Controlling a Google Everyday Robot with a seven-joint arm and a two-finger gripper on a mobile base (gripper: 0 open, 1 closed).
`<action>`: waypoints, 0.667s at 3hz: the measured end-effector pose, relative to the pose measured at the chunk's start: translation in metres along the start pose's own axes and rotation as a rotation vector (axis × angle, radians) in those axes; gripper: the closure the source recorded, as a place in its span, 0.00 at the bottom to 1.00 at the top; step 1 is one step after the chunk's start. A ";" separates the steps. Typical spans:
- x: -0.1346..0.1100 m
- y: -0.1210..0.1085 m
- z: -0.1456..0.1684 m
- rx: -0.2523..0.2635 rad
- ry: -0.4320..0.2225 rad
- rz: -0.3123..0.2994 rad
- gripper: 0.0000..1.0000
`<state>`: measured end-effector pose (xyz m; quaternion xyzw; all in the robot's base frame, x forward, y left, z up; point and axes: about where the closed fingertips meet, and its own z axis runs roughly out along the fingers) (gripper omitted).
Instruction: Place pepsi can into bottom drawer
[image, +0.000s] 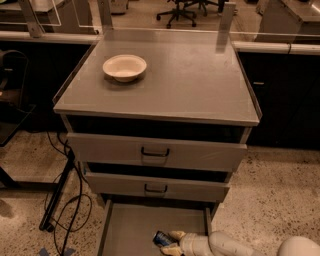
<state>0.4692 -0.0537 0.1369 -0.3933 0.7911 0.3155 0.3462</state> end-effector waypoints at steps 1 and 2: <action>0.000 0.000 0.000 0.000 0.000 0.000 0.00; 0.000 0.000 0.000 0.000 0.000 0.000 0.00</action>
Offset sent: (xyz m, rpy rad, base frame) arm 0.0000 0.0000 0.0000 0.0000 0.0000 0.0000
